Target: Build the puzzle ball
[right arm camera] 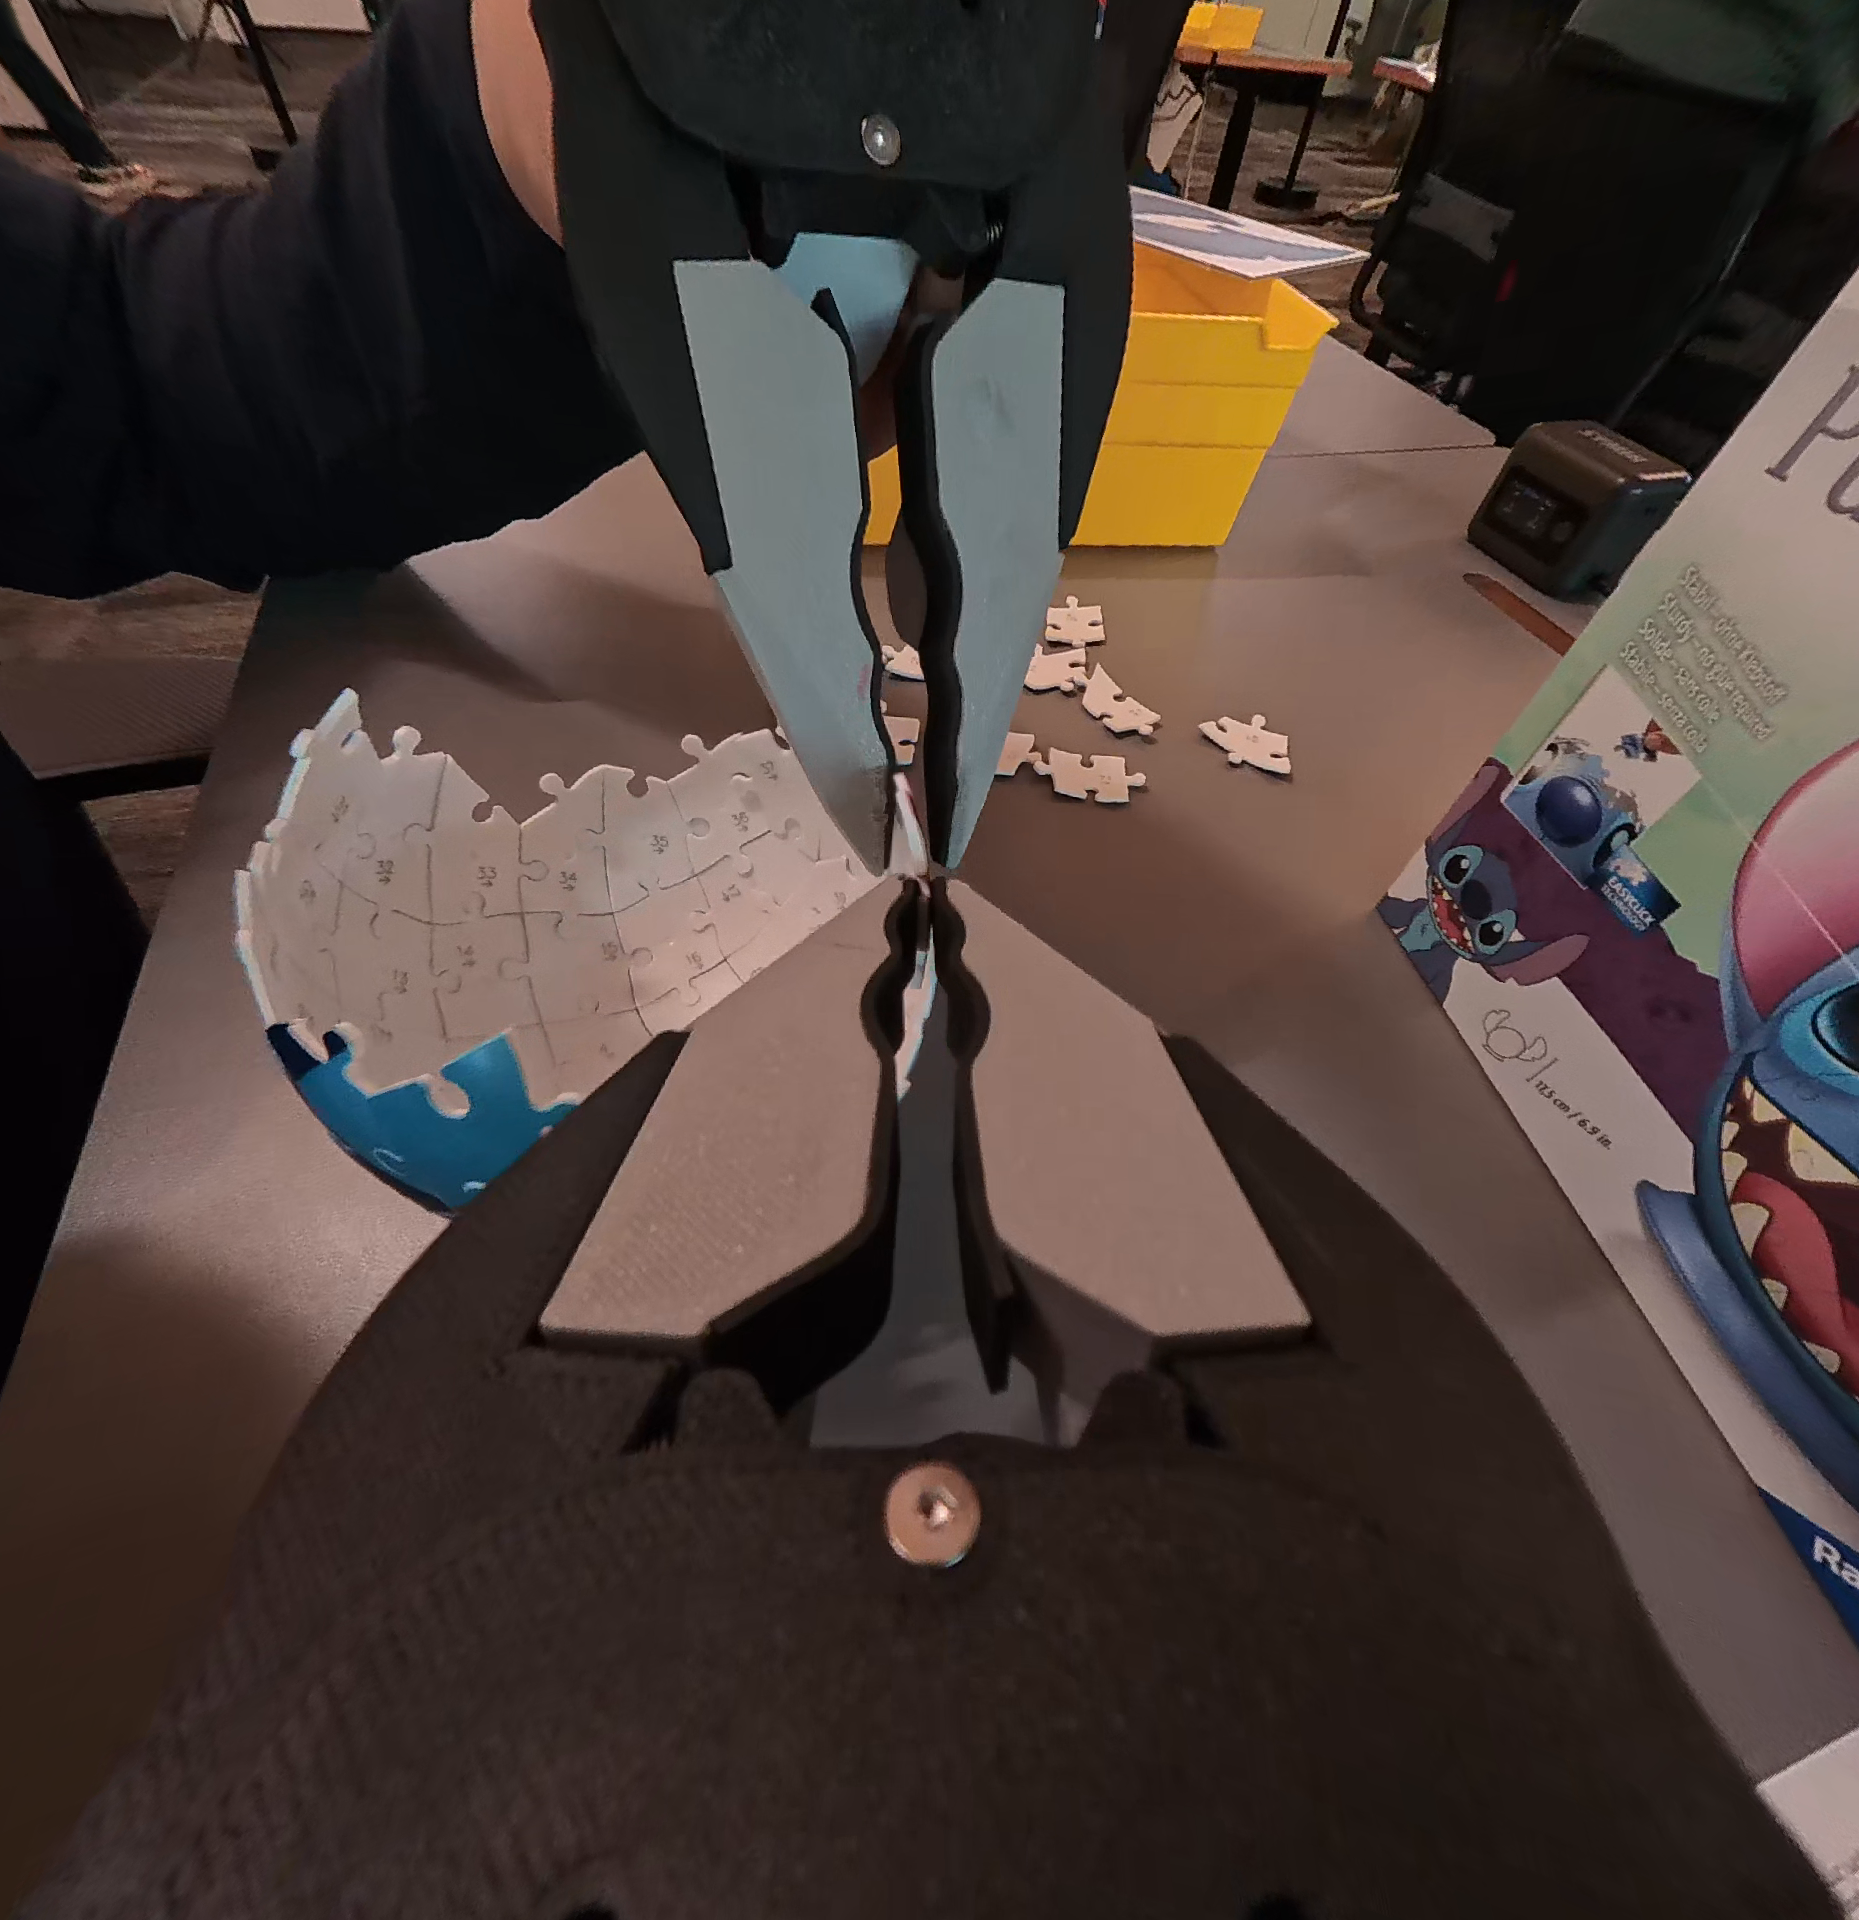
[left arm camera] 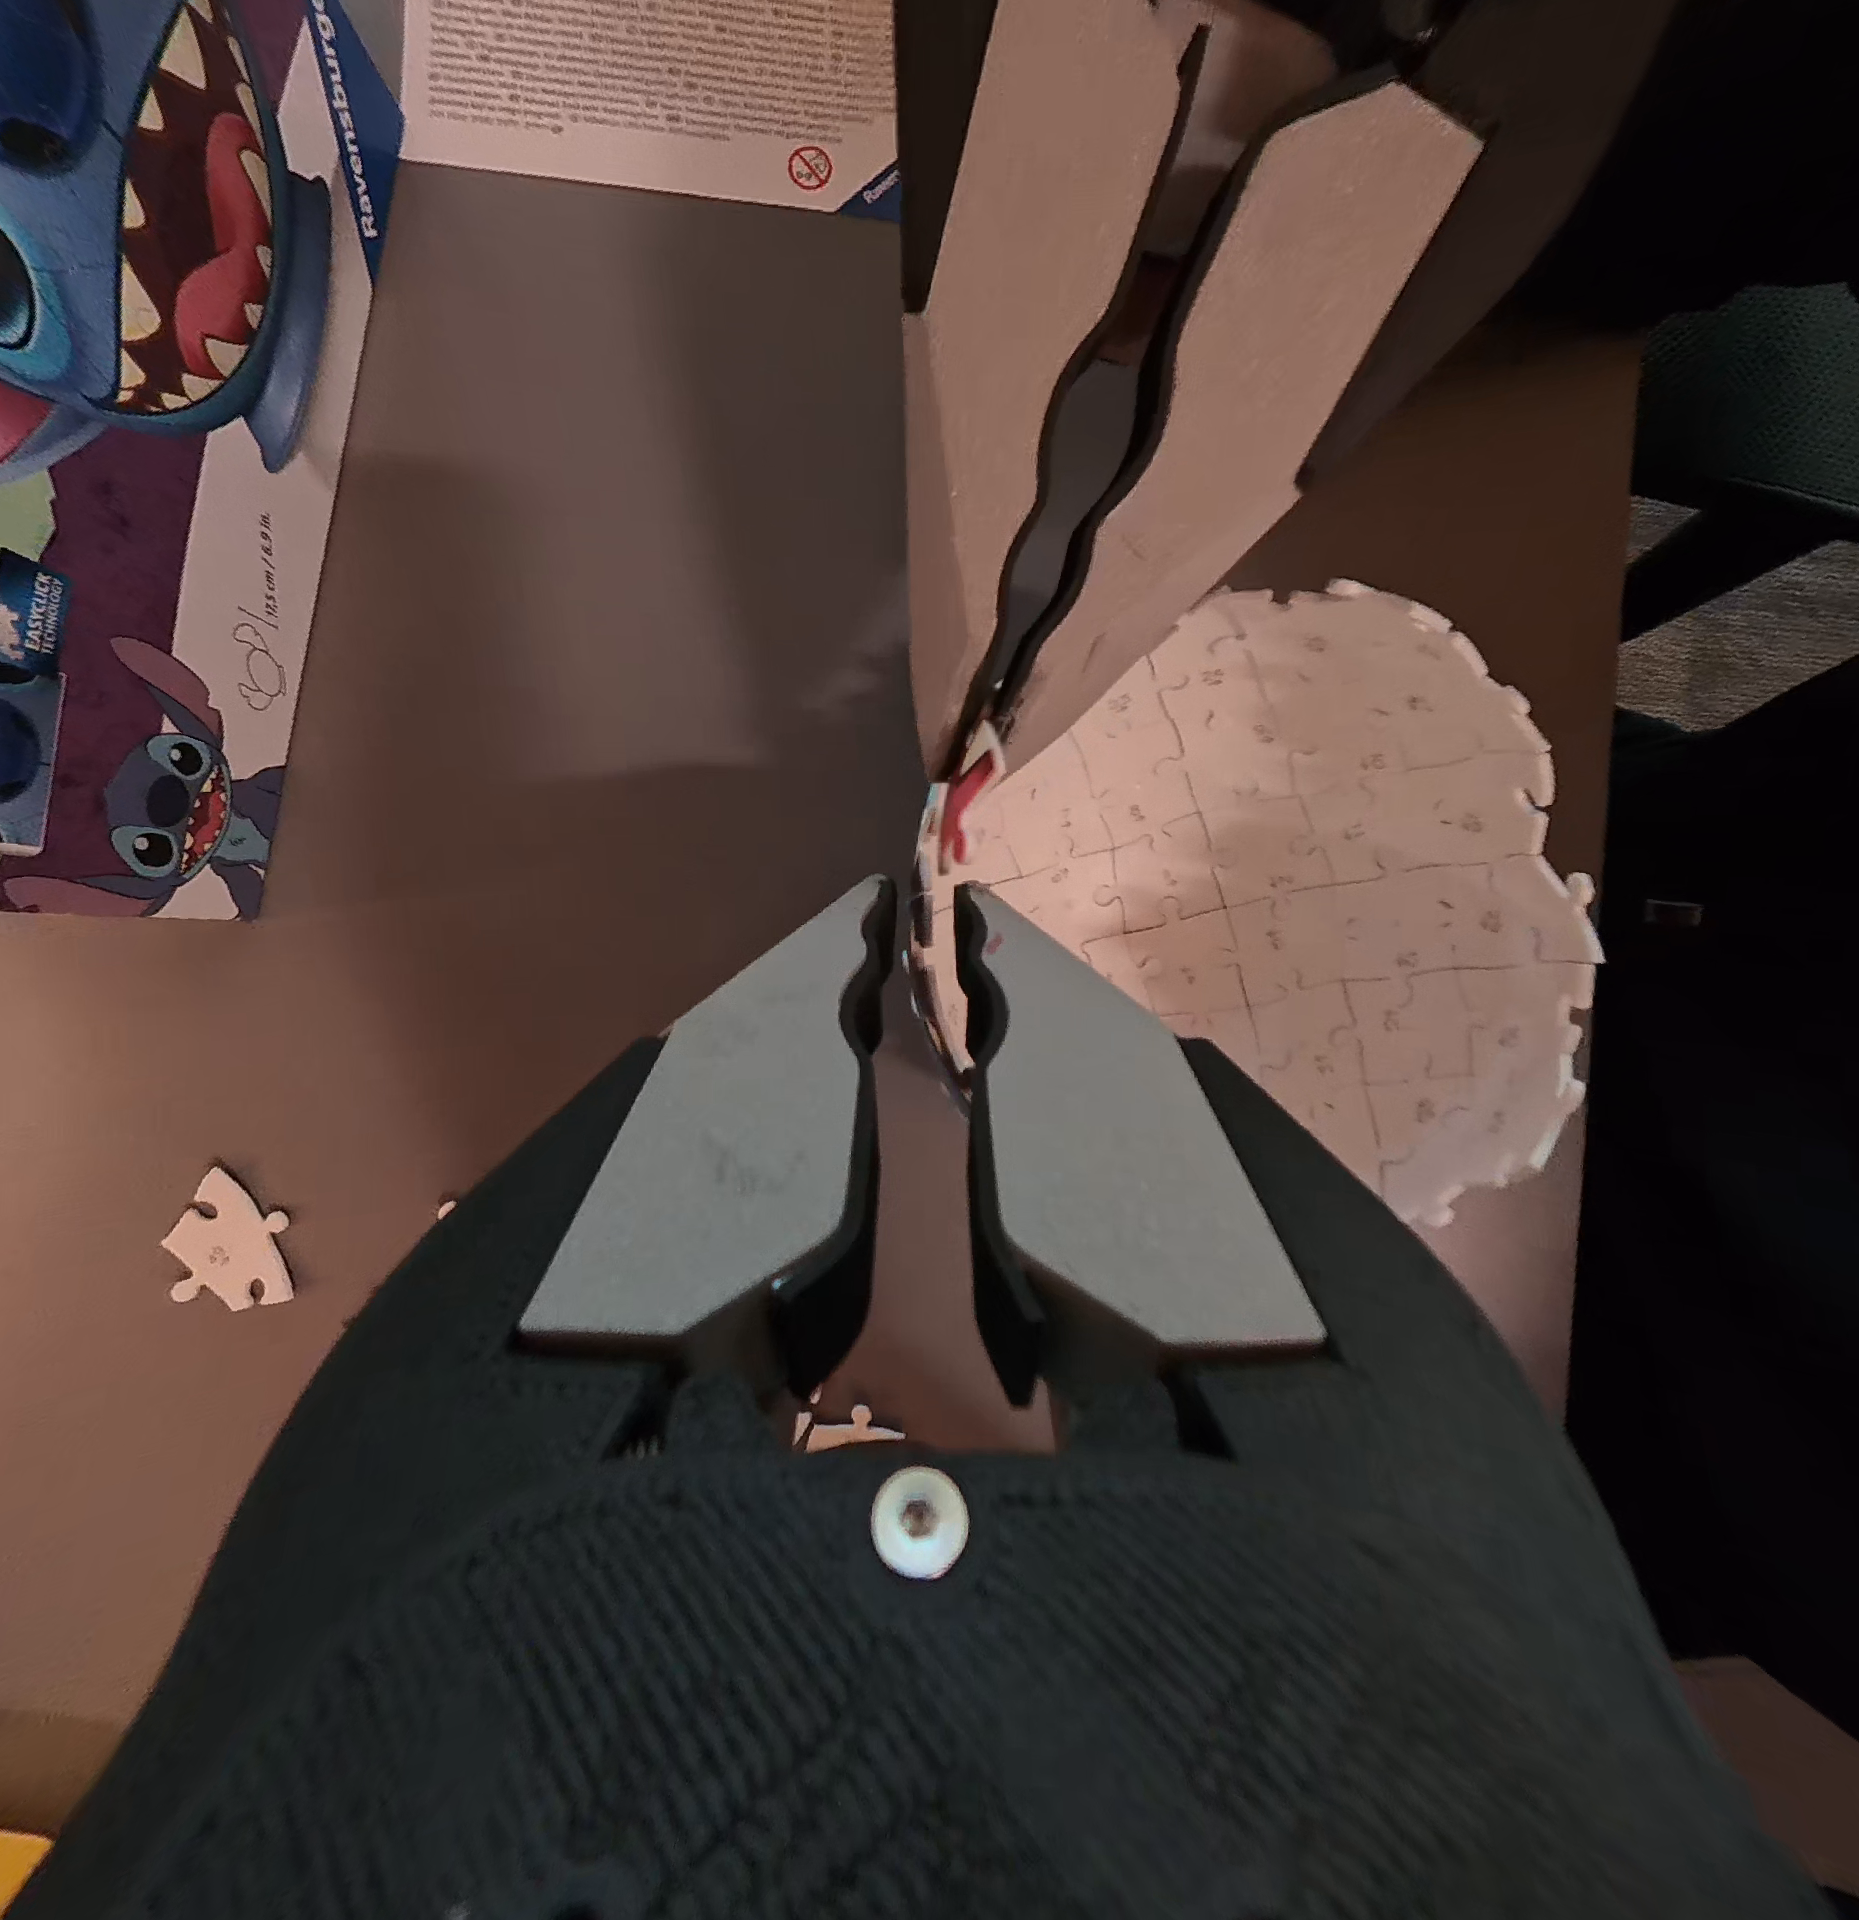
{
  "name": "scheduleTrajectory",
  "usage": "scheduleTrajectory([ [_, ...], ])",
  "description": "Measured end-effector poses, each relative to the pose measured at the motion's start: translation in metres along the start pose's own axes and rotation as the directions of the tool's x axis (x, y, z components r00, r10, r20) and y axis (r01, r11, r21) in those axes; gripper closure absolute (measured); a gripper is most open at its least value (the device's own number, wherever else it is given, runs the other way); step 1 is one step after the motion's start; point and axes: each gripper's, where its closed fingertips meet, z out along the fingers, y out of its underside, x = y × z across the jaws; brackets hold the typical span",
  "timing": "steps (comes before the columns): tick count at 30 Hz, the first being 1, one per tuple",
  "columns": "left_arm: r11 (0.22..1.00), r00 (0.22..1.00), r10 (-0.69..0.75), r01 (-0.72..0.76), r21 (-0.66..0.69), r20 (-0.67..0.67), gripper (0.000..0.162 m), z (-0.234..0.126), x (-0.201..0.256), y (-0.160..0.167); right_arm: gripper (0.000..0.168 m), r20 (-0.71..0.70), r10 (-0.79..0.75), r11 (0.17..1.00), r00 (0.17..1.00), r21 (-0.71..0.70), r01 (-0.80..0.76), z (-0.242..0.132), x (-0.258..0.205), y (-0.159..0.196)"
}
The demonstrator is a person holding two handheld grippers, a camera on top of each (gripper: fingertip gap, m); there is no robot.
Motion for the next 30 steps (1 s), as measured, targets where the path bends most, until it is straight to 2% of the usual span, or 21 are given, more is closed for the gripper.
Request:
scheduleTrajectory([
  [30, 0.999, 0.999, 0.04, -0.04, 0.011, 0.011, 0.152, 0.0078, 0.0034, -0.0072, 0.168, -0.099, -0.197, 0.974, 0.975, -0.135, 0.183, -0.0059, 0.0001, 0.0033],
])
